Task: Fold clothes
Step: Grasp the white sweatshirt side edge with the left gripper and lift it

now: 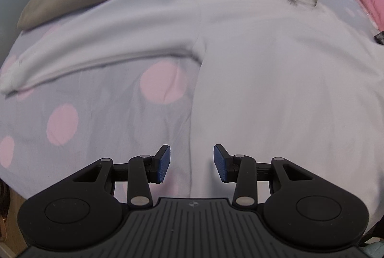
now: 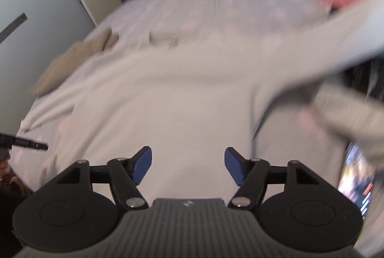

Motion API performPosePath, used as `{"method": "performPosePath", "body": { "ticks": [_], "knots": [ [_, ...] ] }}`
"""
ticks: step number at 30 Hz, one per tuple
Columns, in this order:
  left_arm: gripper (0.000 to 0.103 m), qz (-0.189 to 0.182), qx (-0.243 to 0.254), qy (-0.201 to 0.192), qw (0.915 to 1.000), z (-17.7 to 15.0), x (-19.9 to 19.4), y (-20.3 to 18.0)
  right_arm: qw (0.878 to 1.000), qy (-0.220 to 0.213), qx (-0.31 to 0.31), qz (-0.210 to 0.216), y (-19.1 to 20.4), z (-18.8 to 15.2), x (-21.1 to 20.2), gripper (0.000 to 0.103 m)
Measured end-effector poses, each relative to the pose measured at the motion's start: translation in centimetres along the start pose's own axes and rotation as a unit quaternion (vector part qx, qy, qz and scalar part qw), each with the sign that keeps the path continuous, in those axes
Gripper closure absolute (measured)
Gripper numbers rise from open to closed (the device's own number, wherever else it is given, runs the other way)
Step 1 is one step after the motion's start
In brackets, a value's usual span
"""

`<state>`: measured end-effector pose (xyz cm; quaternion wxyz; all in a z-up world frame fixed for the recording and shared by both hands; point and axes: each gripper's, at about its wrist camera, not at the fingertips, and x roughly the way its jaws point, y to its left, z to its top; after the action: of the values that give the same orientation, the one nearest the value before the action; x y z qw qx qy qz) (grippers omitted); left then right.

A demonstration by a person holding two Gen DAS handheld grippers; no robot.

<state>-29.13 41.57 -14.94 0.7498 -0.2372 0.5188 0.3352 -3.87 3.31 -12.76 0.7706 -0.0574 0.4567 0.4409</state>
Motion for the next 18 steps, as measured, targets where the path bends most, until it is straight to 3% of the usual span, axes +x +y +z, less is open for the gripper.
{"method": "performPosePath", "body": {
  "ticks": [6,8,9,11,14,18],
  "knots": [
    [0.066,-0.007,0.018,0.024,0.9995,-0.7,2.1,-0.8,0.996,0.078,-0.037,0.003,2.3,-3.9,3.4,0.033],
    [0.080,-0.008,0.020,0.031,0.9993,-0.8,2.8,-1.0,0.993,0.101,-0.054,-0.001,2.7,-4.6,4.4,0.033],
    [0.094,-0.014,0.016,0.033,0.9992,-0.8,3.0,-1.0,0.992,0.111,-0.059,-0.002,2.8,-4.9,4.8,0.033],
    [0.101,-0.020,0.012,0.031,0.9993,-1.0,2.9,-1.0,0.989,0.131,-0.067,-0.004,2.8,-5.4,5.5,0.033],
    [0.103,-0.006,0.019,0.020,0.9996,-1.5,2.3,-1.2,0.986,0.153,-0.070,-0.004,2.7,-6.2,5.9,0.033],
    [0.103,0.038,0.003,0.011,0.9992,-1.5,1.9,0.1,0.988,0.134,-0.075,-0.020,2.2,-6.4,4.6,0.033]
  ]
}}
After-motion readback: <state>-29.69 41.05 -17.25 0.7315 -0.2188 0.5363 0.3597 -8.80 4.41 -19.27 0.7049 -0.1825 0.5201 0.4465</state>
